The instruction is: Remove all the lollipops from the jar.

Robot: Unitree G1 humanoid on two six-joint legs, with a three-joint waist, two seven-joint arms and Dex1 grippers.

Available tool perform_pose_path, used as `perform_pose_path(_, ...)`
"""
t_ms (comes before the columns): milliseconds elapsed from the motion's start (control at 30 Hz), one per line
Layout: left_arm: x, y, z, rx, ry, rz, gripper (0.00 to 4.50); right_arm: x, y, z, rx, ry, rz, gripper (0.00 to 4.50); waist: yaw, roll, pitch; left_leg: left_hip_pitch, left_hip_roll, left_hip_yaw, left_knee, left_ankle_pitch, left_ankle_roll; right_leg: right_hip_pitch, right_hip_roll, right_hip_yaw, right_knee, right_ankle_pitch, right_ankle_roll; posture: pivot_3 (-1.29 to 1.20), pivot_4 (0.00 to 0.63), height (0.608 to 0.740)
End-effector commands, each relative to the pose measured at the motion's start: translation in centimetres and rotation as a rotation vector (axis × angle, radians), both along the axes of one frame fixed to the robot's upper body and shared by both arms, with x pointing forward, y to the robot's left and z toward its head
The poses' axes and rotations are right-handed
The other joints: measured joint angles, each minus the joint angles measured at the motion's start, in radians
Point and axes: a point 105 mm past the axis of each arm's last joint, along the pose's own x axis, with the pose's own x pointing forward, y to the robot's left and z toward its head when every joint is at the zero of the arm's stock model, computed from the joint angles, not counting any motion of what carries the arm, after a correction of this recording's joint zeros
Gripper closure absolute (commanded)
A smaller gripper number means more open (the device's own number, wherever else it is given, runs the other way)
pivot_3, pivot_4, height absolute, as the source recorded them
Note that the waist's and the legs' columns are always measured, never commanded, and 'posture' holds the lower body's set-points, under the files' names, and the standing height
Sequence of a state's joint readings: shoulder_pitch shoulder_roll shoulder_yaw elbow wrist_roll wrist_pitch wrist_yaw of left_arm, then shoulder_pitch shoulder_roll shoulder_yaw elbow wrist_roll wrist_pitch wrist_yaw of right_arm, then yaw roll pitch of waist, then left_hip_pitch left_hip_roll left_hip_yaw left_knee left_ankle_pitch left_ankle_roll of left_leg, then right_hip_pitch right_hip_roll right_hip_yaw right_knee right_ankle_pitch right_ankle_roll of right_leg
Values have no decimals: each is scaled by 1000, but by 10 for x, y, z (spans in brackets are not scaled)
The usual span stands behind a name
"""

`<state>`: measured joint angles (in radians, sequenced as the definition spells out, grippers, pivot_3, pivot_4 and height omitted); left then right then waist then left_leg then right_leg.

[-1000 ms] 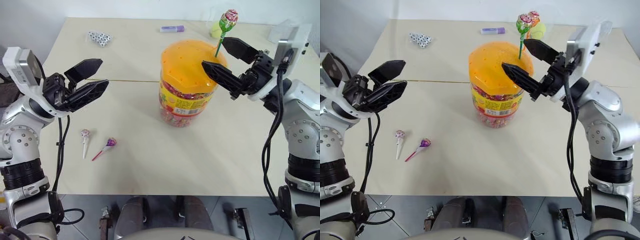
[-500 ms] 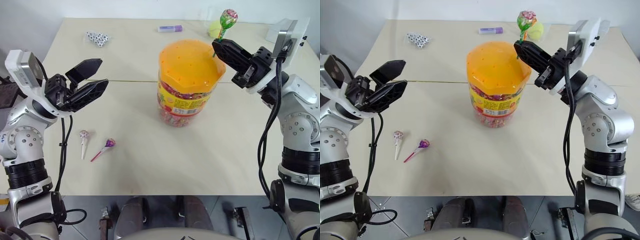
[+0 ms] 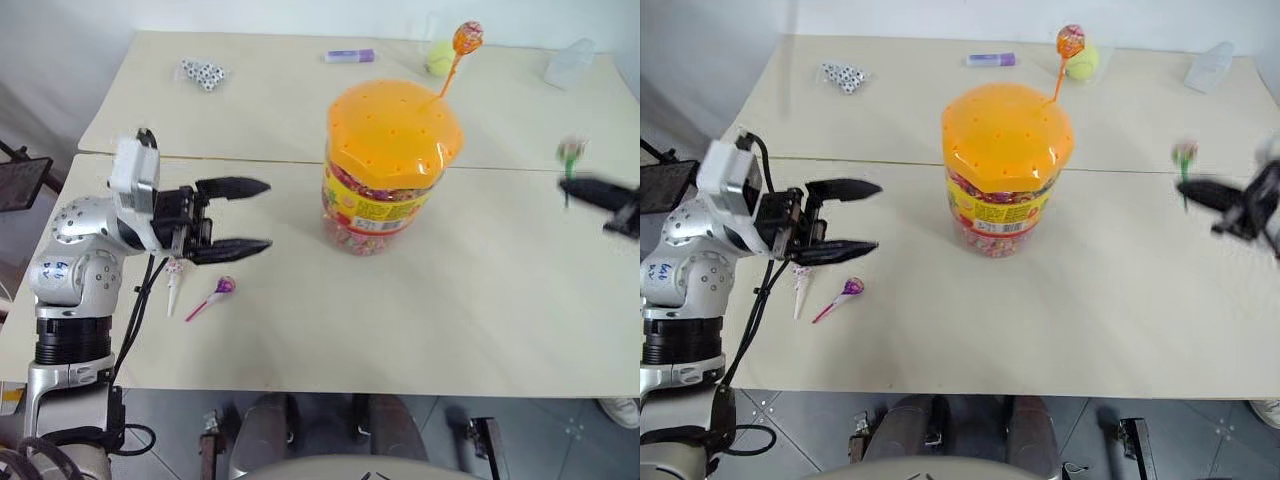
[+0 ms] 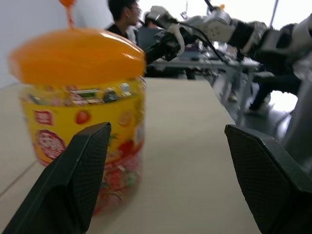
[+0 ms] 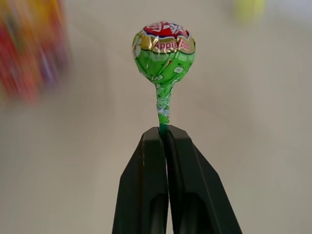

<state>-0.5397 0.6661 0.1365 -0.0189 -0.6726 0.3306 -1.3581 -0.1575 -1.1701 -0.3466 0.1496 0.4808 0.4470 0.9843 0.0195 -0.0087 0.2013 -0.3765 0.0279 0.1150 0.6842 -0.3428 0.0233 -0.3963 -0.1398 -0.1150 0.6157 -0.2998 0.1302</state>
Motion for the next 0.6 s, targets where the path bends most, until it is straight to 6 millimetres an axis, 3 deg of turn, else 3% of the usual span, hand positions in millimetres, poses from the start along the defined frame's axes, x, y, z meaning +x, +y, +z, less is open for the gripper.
perform_pose_path(33, -2, 1, 3, 13, -31, -9, 528, -7, -21, -16, -173, 56, -33, 4457, -10, 0, 0, 1, 0, 2, 0, 0, 0, 0, 0, 2, 0, 0, 0, 0, 150, 740)
perform_pose_path(133, -1, 1, 4, 4, -31, -3, 528, -12, -38, -44, -267, 172, -112, 4457, -24, 0, 0, 5, 2, 4, 0, 1, 0, 0, -1, 6, 1, 0, 0, 0, 150, 740)
perform_pose_path(200, 0, 1, 6, -12, -29, 5, 528, -14, -36, -53, -241, 203, -112, 4457, -26, 0, 0, 6, 3, 3, 0, 1, 0, 0, -1, 8, 3, 0, 0, 0, 150, 740)
perform_pose_path(333, 0, 1, 6, -13, -30, 10, 528, -12, -22, -54, -165, 204, -65, 3513, -21, 0, 0, 6, 4, 2, 0, 1, 0, -1, -1, 8, 4, 0, 0, 0, 150, 740)
perform_pose_path(500, 1, 7, 19, -121, -6, 59, 528, -1, 15, 0, -5, -77, 155, 1804, -19, 0, 0, 5, 3, 2, 0, 1, 0, -1, -1, 8, 3, 0, 0, 0, 150, 740)
perform_pose_path(600, 11, 23, 43, -353, 52, 159, 528, 0, 66, 56, 248, -310, 372, 1804, -23, 0, 0, 5, 4, -3, 0, 1, 0, 0, -1, 7, 3, 0, 0, 0, 150, 740)
